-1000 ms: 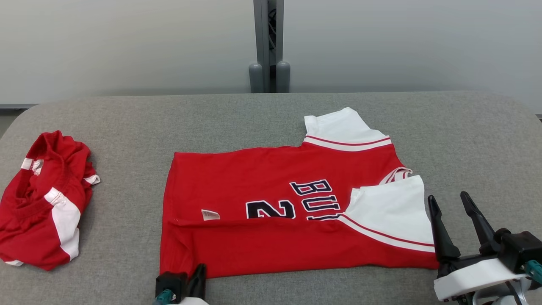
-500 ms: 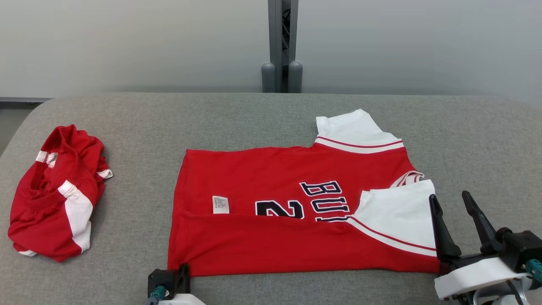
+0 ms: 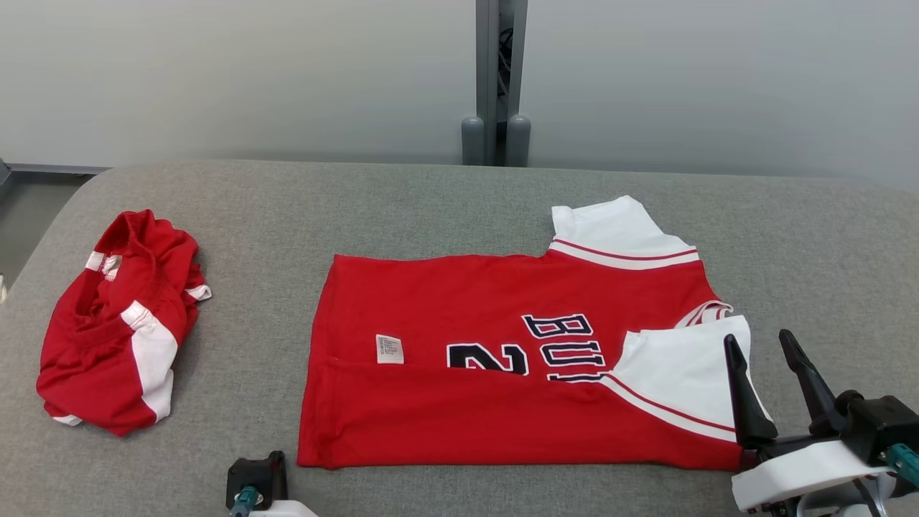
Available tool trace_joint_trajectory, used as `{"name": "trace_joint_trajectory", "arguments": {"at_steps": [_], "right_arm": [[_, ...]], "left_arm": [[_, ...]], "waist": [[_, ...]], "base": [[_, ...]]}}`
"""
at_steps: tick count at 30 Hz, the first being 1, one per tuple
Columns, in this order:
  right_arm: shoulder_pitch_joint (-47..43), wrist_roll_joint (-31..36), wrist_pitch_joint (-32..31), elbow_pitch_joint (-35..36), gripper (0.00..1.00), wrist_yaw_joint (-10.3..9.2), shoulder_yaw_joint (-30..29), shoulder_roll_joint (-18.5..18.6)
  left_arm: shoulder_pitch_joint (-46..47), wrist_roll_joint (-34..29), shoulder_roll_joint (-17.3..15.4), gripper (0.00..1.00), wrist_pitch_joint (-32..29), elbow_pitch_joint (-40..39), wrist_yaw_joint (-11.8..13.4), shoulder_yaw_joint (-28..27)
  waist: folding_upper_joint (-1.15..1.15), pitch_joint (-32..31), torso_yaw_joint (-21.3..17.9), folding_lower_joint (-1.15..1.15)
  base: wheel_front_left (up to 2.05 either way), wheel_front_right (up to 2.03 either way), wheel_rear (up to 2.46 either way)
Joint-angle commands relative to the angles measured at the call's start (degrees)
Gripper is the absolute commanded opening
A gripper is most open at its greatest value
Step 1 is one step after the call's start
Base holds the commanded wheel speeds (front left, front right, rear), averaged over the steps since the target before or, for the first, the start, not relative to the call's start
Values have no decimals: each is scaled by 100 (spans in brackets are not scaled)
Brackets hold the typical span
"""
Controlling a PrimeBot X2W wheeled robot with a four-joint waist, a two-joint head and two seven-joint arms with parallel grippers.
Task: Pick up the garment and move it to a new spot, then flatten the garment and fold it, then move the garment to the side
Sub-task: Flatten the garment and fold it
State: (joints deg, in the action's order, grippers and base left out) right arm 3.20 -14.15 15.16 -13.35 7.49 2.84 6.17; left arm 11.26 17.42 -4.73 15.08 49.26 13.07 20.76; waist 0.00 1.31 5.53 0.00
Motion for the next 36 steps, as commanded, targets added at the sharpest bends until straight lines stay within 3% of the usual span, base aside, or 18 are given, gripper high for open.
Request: {"name": "trace_joint_trajectory", "arguments": {"at_steps": [1,9,15,19,20,21,26,36], "right_arm": [[-22,-31,12,2,100,1,13,16],[-49,-30,12,-15,100,1,27,29],[-34,24,13,-9,100,1,-29,93],[-38,37,12,-68,100,1,-44,99],[-46,39,13,-100,100,1,-49,97],[-56,33,12,-144,100,1,-66,99],[-95,-58,12,-484,100,1,-191,52],[70,-33,13,-1590,100,1,-547,-27]], "left_arm": [[16,-59,-57,0,-3,-4,59,-33],[-19,-144,-164,0,-2,-669,221,-407],[-338,-227,-33,0,-2,-2017,-59,-902],[-542,-332,69,0,-3,-2406,-210,-1044],[-612,-348,97,15,-2,-2464,-271,-1068],[-664,-377,114,98,-3,-2479,-330,-1069],[-825,-554,161,100,-2,-2391,-449,-1008],[-686,-491,170,100,-2,-1530,-329,-669]], "waist": [[0,-14,1,0],[0,-115,-37,0],[0,-179,-129,0],[0,-198,-188,0],[0,-202,-206,0],[0,-205,-222,0],[0,-195,-281,0],[0,-104,-301,0]], "base": [[0,0,0],[0,0,0],[0,0,0],[0,0,0],[0,0,0],[0,0,0],[0,0,0],[0,0,0]]}}
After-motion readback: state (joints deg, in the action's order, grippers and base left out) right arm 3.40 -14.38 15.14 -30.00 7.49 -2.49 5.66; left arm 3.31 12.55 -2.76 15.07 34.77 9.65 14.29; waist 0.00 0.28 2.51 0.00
